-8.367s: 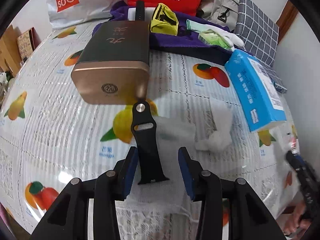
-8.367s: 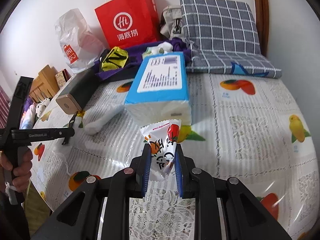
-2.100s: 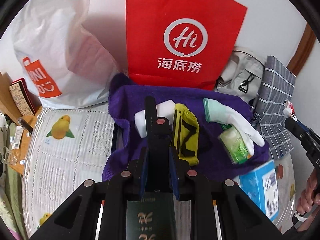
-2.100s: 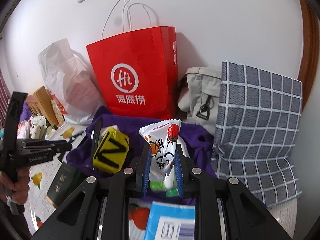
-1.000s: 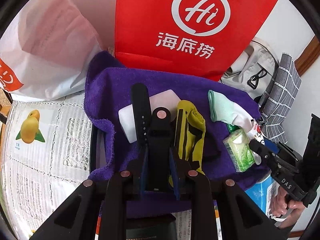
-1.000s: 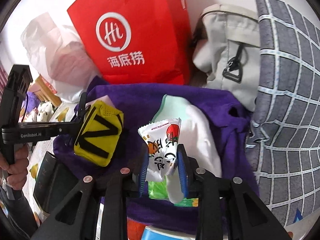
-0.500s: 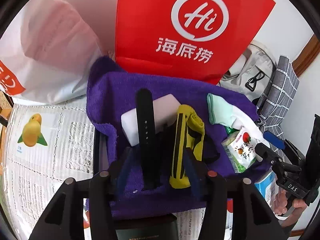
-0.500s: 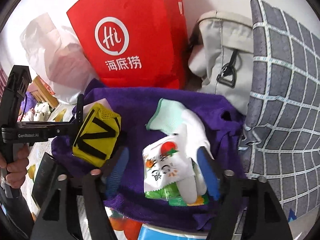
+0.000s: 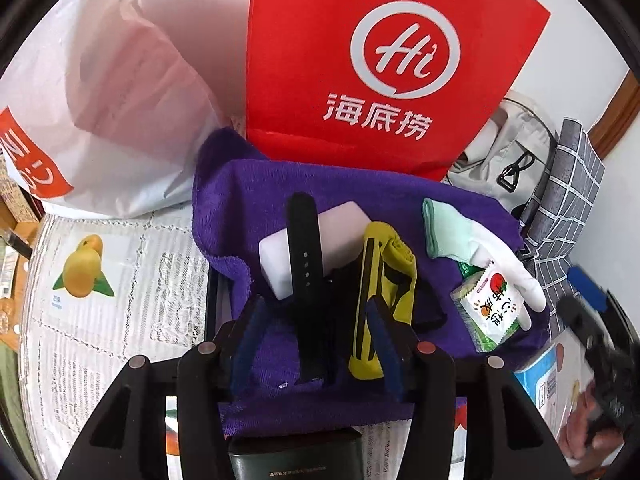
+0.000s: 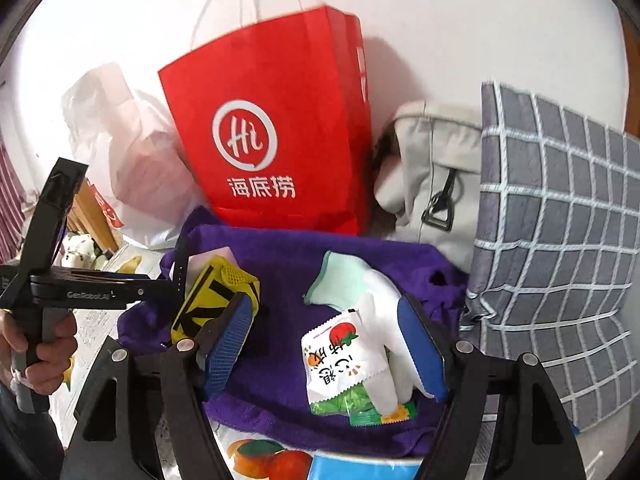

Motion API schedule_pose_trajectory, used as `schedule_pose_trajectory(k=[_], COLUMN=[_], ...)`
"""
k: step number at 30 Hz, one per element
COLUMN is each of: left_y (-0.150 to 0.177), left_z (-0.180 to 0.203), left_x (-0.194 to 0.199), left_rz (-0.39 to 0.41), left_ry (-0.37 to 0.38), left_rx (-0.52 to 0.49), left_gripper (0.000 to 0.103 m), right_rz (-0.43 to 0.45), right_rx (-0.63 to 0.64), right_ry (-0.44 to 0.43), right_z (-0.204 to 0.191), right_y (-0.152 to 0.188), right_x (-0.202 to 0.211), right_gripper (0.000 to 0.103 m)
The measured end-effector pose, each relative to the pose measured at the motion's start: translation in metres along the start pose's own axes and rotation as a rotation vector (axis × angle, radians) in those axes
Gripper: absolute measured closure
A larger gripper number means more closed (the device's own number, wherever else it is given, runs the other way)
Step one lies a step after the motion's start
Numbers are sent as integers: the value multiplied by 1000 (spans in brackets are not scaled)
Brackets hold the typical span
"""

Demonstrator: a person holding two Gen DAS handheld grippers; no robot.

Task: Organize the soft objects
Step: 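Move both open tools back from the towel toward the sheet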

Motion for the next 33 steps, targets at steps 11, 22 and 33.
schedule_pose_trajectory(k=[11, 22, 33], left_y=[9, 82, 160], left_z=[28, 40, 5], left_x=[19, 77, 119], left_rz=[17, 3, 15], left_ry=[-4, -16, -23], left_rx=[-56, -104, -32], left_gripper=[53, 53, 53], right_rz=[-161, -227, -250], right_rx=[28, 18, -33], right_ry=[24, -43, 2], right_z=[-19, -47, -57], right_y=[84, 152, 207], right_x=[40, 94, 98], right_gripper=[35, 44, 52])
Point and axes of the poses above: each gripper's, at about its wrist camera, not at the fingertips, and x roughly against the way its jaws point, z to its right, y to its underside, the point moved 5 cm from there along -x, roughly the way its jaws point, and after that the axes turned 15 degrees about y, right-handed, at the moved point
